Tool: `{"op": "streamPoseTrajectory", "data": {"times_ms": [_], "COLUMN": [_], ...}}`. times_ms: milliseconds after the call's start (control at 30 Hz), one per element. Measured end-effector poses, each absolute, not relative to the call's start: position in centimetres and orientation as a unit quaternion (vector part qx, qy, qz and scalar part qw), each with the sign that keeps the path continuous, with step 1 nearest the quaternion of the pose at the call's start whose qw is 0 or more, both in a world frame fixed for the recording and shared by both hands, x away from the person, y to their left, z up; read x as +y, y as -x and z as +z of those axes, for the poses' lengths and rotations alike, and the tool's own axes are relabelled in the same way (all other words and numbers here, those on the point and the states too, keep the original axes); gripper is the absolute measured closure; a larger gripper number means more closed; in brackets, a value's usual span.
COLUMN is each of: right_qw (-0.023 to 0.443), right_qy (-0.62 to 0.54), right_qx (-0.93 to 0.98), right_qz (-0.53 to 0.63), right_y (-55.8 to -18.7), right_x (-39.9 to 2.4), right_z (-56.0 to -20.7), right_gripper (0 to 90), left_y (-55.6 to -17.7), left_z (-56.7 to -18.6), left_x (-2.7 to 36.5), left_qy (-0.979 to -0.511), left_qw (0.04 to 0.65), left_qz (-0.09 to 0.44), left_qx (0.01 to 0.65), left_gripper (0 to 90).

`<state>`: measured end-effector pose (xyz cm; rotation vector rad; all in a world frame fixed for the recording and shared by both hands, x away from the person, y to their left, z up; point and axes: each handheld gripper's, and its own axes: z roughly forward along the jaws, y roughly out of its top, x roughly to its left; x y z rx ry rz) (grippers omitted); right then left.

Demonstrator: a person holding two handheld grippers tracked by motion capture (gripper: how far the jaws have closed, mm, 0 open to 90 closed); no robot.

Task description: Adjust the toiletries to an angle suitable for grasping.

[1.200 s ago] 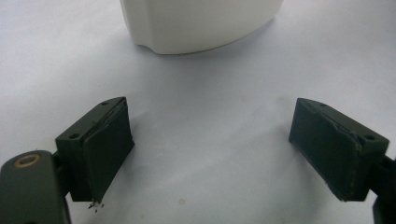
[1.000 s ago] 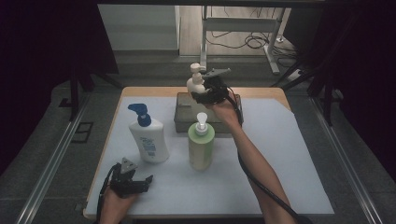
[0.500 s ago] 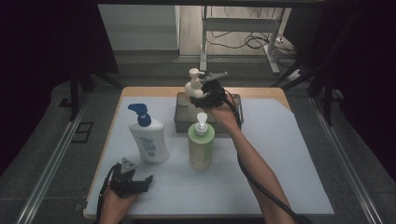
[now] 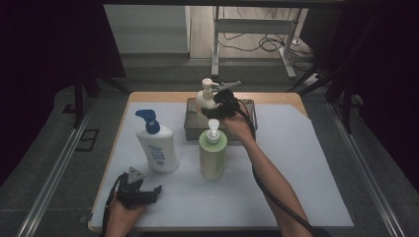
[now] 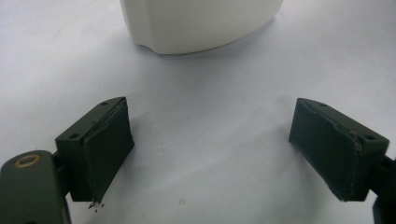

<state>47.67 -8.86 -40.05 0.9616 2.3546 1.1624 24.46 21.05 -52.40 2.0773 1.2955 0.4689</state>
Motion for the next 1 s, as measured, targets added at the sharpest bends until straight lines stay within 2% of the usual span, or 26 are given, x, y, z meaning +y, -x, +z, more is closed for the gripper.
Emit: {"op": "streamPoseTrajectory", "data": {"times_ms": [567,1000], "right_qw": [0.168,0.162], "right_qy": [-0.331,-0.321], "right_qx": [0.831,0.825], "right_qz": [0.414,0.436], "right_y": [-47.4,-46.9], "right_x": [-9.5,-10.4], "right_z": [-40.4,-40.2], "right_gripper": [35.3,30.3], "left_y": [-24.5,-24.4], "left_z": [-52.4,-52.4], "left_x": [21.0,21.0], "left_qy": [-0.790,-0.790], "left_qw": [0.319,0.319], "left_qz": [0.178,0.179], "left_qx": [0.493,0.493], "left_gripper": [12.6,12.6]}}
